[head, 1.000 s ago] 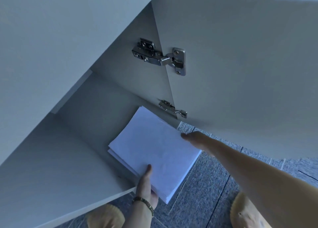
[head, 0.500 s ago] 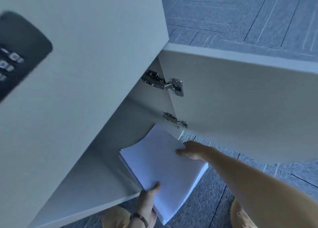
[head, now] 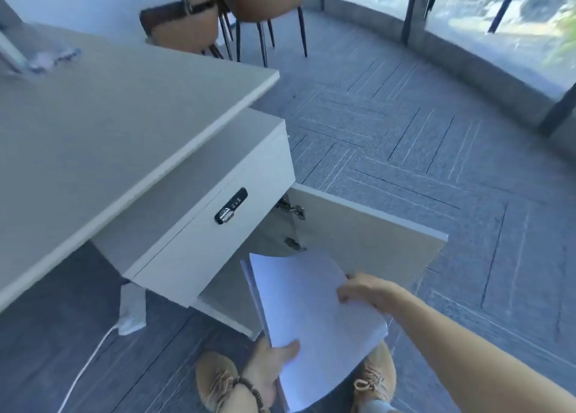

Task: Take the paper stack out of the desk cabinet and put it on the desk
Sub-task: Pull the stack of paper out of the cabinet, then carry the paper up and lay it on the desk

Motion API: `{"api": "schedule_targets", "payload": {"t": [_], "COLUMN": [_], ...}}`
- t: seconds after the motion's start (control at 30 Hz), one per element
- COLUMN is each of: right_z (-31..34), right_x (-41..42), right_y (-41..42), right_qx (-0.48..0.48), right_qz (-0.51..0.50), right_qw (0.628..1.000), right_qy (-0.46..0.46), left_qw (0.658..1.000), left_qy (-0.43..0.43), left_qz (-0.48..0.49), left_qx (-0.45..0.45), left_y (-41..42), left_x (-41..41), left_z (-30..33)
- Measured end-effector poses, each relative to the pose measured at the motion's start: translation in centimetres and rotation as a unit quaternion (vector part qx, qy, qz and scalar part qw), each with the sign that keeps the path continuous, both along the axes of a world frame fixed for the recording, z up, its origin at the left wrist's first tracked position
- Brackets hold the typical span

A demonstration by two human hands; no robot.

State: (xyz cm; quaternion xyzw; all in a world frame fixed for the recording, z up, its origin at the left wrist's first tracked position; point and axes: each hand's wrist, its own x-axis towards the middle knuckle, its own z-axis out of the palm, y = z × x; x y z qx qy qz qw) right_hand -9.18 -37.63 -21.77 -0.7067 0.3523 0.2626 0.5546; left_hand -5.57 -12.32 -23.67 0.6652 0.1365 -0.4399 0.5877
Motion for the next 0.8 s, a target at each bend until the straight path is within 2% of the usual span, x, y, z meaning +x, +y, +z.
{"api": "schedule_targets", "payload": {"t": [0.17,0.3,0.4,0.6,0.8], "right_z": [11.3,18.8,24.9,39.7,52.4], "right_x": [-6.5,-9.2,-10.4,-11.1,-8.1], "right_y": [0.9,2.1,3.8,8.7,16.8], "right_qx": [0.05,0.049,0.031,0.033,0.062], "right_qz": [-0.094,-0.165,-0.183,-0.148,-0.081], "right_qw": [0.994,0.981,0.965,0.91,0.828], "right_qy": [-0.011,-0.091,-0.185,-0.385,-0.552], "left_qw": [0.994,0.989,0.982,0.96,0.902], "left_qy": [-0.03,-0.072,-0.12,-0.224,-0.397], "left_qz": [-0.078,-0.093,-0.094,-0.038,0.044], "left_qx": [-0.073,-0.093,-0.113,-0.163,-0.161], "left_y": [1.0,1.9,3.1,7.2,15.2], "left_x": [-4.5,-6.8,-7.5,-7.3,-7.0], "left_z": [10.5,18.0,23.7,38.4,51.7]}}
